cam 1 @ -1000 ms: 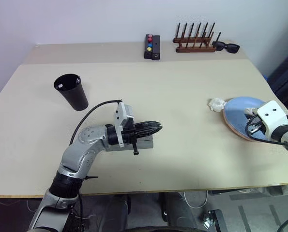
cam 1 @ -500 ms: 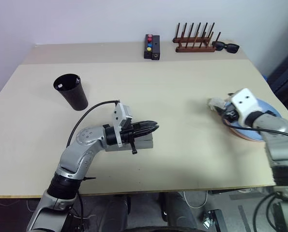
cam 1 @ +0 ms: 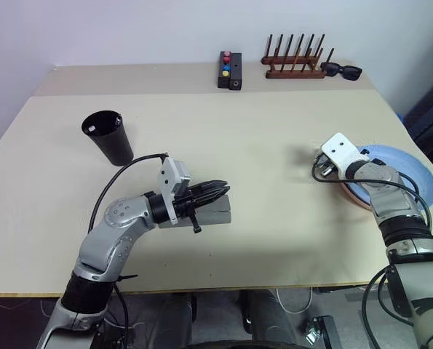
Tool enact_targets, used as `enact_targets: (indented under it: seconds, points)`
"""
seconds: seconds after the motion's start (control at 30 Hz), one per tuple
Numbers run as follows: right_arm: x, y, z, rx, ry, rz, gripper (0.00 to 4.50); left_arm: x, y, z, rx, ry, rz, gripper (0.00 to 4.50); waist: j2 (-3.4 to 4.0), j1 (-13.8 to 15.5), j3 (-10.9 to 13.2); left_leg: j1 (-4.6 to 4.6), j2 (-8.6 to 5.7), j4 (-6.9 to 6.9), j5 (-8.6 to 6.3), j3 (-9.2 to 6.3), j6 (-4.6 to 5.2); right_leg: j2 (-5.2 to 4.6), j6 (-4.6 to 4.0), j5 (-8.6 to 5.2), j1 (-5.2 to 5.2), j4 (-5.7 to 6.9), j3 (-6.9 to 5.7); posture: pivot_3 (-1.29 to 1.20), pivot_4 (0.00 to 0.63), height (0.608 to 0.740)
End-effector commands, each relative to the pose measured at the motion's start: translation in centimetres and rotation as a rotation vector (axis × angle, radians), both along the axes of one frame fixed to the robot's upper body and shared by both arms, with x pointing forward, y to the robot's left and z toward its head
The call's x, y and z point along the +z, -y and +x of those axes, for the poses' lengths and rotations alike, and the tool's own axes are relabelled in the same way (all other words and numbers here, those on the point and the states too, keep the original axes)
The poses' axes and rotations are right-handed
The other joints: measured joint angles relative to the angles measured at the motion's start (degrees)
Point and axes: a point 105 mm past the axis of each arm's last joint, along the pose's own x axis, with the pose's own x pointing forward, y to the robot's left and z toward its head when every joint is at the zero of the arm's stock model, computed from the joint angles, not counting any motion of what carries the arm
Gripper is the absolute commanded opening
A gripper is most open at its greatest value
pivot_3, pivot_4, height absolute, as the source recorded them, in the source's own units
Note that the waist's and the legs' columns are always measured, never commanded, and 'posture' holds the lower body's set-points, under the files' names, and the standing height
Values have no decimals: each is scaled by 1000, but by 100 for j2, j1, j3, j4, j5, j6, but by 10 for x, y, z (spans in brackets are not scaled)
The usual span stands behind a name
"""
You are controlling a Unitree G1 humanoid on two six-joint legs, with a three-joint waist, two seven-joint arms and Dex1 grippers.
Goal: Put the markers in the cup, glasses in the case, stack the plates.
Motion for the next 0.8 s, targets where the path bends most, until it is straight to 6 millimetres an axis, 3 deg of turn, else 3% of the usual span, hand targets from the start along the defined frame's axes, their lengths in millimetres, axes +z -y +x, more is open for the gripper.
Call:
enact_targets:
  seconds: [0.03,0.23,0.33,0.47,0.63,0.73,0.8]
  points:
    - [18,-7,4,31,64,-2,13,11,-1,-3,-6,37,-22,436,0,-1,0,0,0,0,0,0,0,0,0,0,0,0,0,0,150,740]
    - [60,-12,-9,64,205,68,13,11,5,-3,-46,29,-24,436,1,2,1,0,0,-3,0,0,0,0,1,0,-1,0,0,0,150,740]
    - [80,1,-26,34,248,89,13,10,9,-2,-72,26,-22,436,1,52,1,-3,0,-1,0,-1,0,0,2,0,-1,0,0,0,150,740]
    - [83,31,-55,-54,208,53,13,9,15,-1,-112,18,-21,436,1,60,1,-6,-4,2,0,-2,1,-3,3,-2,1,-3,0,0,150,740]
    - [68,53,-81,-131,128,25,13,8,22,1,-154,16,-23,436,2,-12,0,-1,-1,1,-3,-1,4,-1,2,-3,1,-2,0,0,150,740]
    - [64,59,-87,-172,126,36,870,8,25,2,-170,20,-16,436,7,-15,-2,3,0,1,-3,3,5,0,8,-6,1,1,1,0,150,740]
    - [66,57,-86,-166,133,35,1721,8,26,3,-169,23,-14,436,9,-14,-3,3,0,3,-3,5,5,-1,10,-7,1,1,2,0,150,740]
